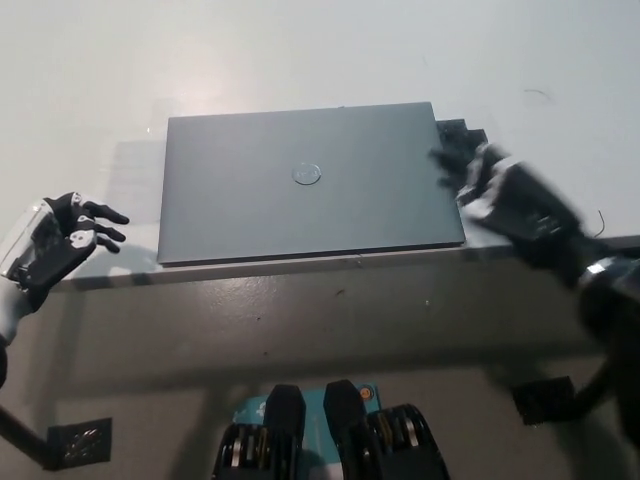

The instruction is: The robot uses its right hand to push down on the lid of a laptop kept in the middle of the desk to close it

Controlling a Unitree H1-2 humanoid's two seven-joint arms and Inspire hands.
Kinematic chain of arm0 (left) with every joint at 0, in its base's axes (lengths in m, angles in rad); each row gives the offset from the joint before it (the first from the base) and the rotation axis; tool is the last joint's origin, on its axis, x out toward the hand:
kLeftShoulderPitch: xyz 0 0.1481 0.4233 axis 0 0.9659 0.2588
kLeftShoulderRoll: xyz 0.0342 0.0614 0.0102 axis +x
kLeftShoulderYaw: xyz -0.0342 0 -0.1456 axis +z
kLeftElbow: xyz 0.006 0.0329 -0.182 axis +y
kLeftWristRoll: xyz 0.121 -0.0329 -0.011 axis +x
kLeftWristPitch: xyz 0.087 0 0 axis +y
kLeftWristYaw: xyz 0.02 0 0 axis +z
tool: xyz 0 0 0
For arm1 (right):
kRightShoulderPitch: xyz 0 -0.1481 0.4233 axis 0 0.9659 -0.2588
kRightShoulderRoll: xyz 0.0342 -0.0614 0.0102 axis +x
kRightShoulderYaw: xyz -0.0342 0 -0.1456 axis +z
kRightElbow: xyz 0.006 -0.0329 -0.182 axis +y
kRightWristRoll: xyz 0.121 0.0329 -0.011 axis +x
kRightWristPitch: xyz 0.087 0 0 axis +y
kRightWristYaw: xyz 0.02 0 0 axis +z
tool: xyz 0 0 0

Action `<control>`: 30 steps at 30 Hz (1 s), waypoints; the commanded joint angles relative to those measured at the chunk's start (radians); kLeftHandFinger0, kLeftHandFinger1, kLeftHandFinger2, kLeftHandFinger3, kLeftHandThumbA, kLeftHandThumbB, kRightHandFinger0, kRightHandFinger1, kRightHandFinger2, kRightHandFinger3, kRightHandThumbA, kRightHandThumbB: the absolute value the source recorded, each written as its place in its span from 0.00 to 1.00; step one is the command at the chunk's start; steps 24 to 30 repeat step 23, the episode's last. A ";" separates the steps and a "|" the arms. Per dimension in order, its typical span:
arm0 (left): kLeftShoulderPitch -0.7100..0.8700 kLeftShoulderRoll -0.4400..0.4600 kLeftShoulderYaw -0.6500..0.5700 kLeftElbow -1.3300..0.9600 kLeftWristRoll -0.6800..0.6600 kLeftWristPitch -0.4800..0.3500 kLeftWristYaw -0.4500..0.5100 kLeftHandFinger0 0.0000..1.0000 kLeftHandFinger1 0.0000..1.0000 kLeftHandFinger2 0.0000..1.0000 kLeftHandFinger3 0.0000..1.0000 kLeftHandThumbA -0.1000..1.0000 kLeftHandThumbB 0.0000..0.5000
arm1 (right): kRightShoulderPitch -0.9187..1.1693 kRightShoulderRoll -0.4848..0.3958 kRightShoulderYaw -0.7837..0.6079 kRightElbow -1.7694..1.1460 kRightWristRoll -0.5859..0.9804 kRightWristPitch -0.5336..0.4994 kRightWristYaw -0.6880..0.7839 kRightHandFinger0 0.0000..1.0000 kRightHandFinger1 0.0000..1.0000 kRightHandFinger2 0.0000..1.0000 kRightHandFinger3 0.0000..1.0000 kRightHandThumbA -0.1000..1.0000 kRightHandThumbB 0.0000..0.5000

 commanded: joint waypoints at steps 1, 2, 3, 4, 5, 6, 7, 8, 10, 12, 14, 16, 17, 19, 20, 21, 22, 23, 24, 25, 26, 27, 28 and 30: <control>-0.007 0.029 0.013 -0.035 0.001 -0.027 0.003 0.47 0.46 0.51 0.53 0.00 0.17 | 0.017 -0.083 -0.068 -0.124 0.092 0.049 -0.010 1.00 1.00 0.91 1.00 0.31 0.44; -0.009 0.029 0.013 -0.033 0.002 -0.025 0.004 0.47 0.46 0.51 0.53 0.00 0.18 | 0.038 -0.102 -0.086 -0.144 0.104 0.049 -0.023 1.00 1.00 0.92 1.00 0.30 0.45; -0.009 0.027 0.018 -0.029 -0.009 -0.024 0.000 0.47 0.46 0.51 0.53 0.00 0.17 | 0.053 -0.121 -0.104 -0.152 0.122 0.049 -0.024 1.00 1.00 0.94 1.00 0.31 0.43; -0.009 0.028 0.018 -0.030 -0.008 -0.021 0.002 0.47 0.46 0.51 0.53 0.00 0.18 | 0.069 -0.127 -0.124 -0.165 0.128 0.049 -0.027 1.00 1.00 0.95 1.00 0.31 0.42; -0.009 0.031 0.014 -0.029 0.007 -0.028 0.005 0.50 0.48 0.53 0.54 0.00 0.18 | 0.109 -0.137 -0.169 -0.186 0.137 0.049 -0.030 1.00 1.00 0.94 1.00 0.31 0.42; -0.009 0.033 0.012 -0.028 0.012 -0.031 0.006 0.50 0.48 0.53 0.54 0.00 0.18 | 0.121 -0.141 -0.181 -0.192 0.143 0.049 -0.033 1.00 1.00 0.94 1.00 0.31 0.42; -0.008 0.032 0.015 -0.034 0.008 -0.027 0.007 0.50 0.47 0.53 0.53 0.00 0.19 | 0.150 -0.145 -0.211 -0.198 0.151 0.048 -0.033 1.00 1.00 0.95 1.00 0.30 0.39; -0.009 0.032 0.016 -0.032 0.004 -0.028 0.005 0.49 0.47 0.52 0.52 0.00 0.19 | 0.185 -0.151 -0.232 -0.201 0.150 0.031 -0.030 1.00 1.00 0.97 1.00 0.29 0.34; -0.010 0.030 0.017 -0.028 0.002 -0.041 0.002 0.49 0.46 0.51 0.51 0.00 0.19 | 0.215 -0.157 -0.247 -0.197 0.148 0.005 -0.022 1.00 1.00 0.97 1.00 0.28 0.32; -0.008 0.027 0.024 -0.034 -0.006 -0.027 0.008 0.48 0.46 0.51 0.49 0.00 0.21 | 0.248 -0.159 -0.257 -0.188 0.126 -0.011 -0.032 1.00 1.00 0.94 1.00 0.32 0.38; -0.011 0.030 0.019 -0.027 0.002 -0.046 0.003 0.47 0.46 0.50 0.48 0.00 0.22 | 0.279 -0.145 -0.275 -0.186 0.140 -0.016 -0.039 1.00 1.00 0.91 1.00 0.31 0.44; -0.011 0.030 0.019 -0.024 0.002 -0.047 0.003 0.47 0.46 0.50 0.47 0.00 0.21 | 0.289 -0.146 -0.280 -0.180 0.136 -0.027 -0.039 1.00 1.00 0.91 1.00 0.32 0.46; -0.012 0.031 0.019 -0.023 -0.002 -0.044 0.000 0.48 0.46 0.50 0.47 0.00 0.22 | 0.298 -0.145 -0.284 -0.179 0.134 -0.030 -0.043 1.00 1.00 0.93 1.00 0.32 0.41; -0.006 0.030 0.019 -0.035 -0.002 -0.020 0.006 0.48 0.46 0.50 0.49 0.00 0.22 | 0.310 -0.142 -0.290 -0.174 0.140 -0.039 -0.039 1.00 1.00 0.94 1.00 0.31 0.42; 0.001 0.027 0.020 -0.033 -0.001 -0.030 0.007 0.48 0.46 0.51 0.49 0.00 0.23 | 0.315 -0.138 -0.295 -0.179 0.149 -0.034 -0.041 1.00 1.00 0.95 1.00 0.31 0.42; 0.001 0.027 0.020 -0.033 0.002 -0.031 0.009 0.48 0.46 0.51 0.49 0.00 0.22 | 0.317 -0.138 -0.294 -0.180 0.149 -0.035 -0.042 1.00 1.00 0.95 1.00 0.31 0.40; 0.002 0.027 0.019 -0.032 0.008 -0.038 0.011 0.48 0.46 0.51 0.49 0.00 0.22 | 0.320 -0.136 -0.293 -0.176 0.149 -0.043 -0.040 1.00 1.00 0.95 1.00 0.31 0.41; 0.002 0.027 0.019 -0.032 0.008 -0.038 0.011 0.48 0.46 0.51 0.49 0.00 0.22 | 0.320 -0.136 -0.293 -0.176 0.149 -0.043 -0.040 1.00 1.00 0.95 1.00 0.31 0.41; 0.002 0.027 0.019 -0.032 0.008 -0.038 0.011 0.48 0.46 0.51 0.49 0.00 0.22 | 0.320 -0.136 -0.293 -0.176 0.149 -0.043 -0.040 1.00 1.00 0.95 1.00 0.31 0.41; 0.002 0.027 0.019 -0.032 0.008 -0.038 0.011 0.48 0.46 0.51 0.49 0.00 0.22 | 0.320 -0.136 -0.293 -0.176 0.149 -0.043 -0.040 1.00 1.00 0.95 1.00 0.31 0.41; 0.002 0.027 0.019 -0.032 0.008 -0.038 0.011 0.48 0.46 0.51 0.49 0.00 0.22 | 0.320 -0.136 -0.293 -0.176 0.149 -0.043 -0.040 1.00 1.00 0.95 1.00 0.31 0.41; 0.002 0.027 0.019 -0.032 0.008 -0.038 0.011 0.48 0.46 0.51 0.49 0.00 0.22 | 0.320 -0.136 -0.293 -0.176 0.149 -0.043 -0.040 1.00 1.00 0.95 1.00 0.31 0.41; 0.002 0.027 0.019 -0.032 0.008 -0.038 0.011 0.48 0.46 0.51 0.49 0.00 0.22 | 0.320 -0.136 -0.293 -0.176 0.149 -0.043 -0.040 1.00 1.00 0.95 1.00 0.31 0.41; 0.002 0.027 0.019 -0.032 0.008 -0.038 0.011 0.48 0.46 0.51 0.49 0.00 0.22 | 0.320 -0.136 -0.293 -0.176 0.149 -0.043 -0.040 1.00 1.00 0.95 1.00 0.31 0.41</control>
